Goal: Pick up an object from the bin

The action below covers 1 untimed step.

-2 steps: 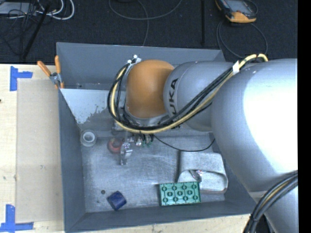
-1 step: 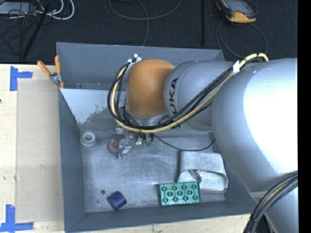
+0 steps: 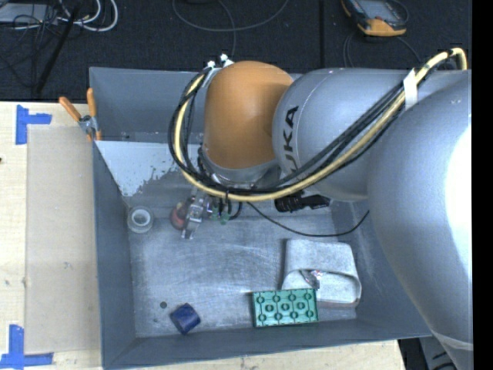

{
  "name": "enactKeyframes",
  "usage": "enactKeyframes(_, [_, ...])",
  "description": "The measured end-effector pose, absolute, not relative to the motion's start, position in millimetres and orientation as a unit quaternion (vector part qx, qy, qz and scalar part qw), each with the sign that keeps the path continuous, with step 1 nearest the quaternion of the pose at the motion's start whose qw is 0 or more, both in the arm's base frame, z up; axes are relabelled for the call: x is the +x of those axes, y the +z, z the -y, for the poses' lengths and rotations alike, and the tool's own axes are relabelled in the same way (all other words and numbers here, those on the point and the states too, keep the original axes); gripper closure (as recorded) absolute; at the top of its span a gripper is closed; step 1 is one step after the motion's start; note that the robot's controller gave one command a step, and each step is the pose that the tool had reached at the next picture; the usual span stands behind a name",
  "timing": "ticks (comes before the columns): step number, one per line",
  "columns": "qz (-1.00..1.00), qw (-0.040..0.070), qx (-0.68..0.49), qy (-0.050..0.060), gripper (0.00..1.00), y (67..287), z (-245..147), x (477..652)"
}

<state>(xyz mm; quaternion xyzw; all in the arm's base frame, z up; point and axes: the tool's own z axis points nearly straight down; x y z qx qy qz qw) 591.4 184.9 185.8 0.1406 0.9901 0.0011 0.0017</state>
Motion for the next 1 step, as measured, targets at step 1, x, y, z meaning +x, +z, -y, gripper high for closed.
enactKeyframes(1, [-0.992, 0.002, 0.128, 0.0, 1.0, 214.8, -184.9, 593.7])
